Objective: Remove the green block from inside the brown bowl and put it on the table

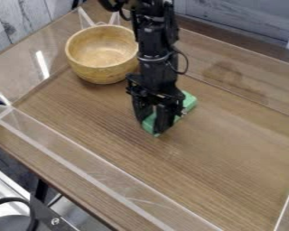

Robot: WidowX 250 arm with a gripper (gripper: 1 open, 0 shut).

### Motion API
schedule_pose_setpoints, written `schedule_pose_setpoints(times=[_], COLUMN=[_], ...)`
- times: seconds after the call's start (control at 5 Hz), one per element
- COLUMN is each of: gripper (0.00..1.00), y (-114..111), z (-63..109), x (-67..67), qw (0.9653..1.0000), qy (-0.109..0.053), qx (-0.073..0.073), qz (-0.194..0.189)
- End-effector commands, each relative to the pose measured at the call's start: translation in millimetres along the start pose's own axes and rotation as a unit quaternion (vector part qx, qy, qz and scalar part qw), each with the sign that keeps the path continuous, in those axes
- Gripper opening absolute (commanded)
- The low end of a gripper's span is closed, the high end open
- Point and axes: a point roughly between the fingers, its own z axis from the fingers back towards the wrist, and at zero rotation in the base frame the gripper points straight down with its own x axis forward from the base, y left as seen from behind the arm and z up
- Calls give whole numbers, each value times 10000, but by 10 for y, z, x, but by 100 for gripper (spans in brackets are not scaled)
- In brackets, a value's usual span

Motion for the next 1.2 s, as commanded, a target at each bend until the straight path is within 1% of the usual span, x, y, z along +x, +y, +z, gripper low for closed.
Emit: schedule_pose_setpoints(times=[0.0,1.0], gripper=[0,0], y=[129,149], z=[5,18], x=[-56,-100], qw=[9999,9995], qy=[59,221], qx=[77,56], qz=[117,200])
